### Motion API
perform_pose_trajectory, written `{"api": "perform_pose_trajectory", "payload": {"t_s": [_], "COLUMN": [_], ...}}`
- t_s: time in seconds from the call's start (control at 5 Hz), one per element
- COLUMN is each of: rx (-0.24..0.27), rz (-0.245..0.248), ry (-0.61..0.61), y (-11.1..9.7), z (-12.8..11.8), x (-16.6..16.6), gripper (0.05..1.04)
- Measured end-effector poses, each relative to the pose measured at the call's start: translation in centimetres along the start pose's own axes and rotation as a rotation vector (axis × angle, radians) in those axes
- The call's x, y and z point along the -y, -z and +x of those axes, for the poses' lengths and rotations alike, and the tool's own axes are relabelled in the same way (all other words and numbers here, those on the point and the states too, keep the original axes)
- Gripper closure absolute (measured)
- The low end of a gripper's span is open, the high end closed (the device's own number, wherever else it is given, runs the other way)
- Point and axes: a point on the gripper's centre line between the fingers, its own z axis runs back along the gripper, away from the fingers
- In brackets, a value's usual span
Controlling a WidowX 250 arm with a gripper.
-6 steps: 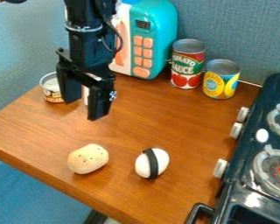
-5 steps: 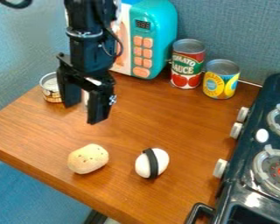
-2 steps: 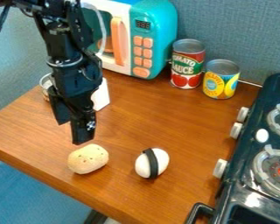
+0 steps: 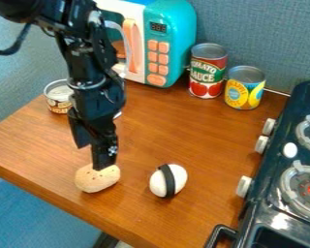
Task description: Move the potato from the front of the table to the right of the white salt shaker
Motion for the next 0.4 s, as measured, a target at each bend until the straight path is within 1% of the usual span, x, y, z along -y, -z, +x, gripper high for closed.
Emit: {"api": "perform_pose_trajectory", "payload": {"t_s": [0.4], "rx": [-0.117], "rz": [-0.074], "ry": [-0.003], "y": [2.9], "z": [-0.3], "x": [0.5], "gripper": [0.082]}}
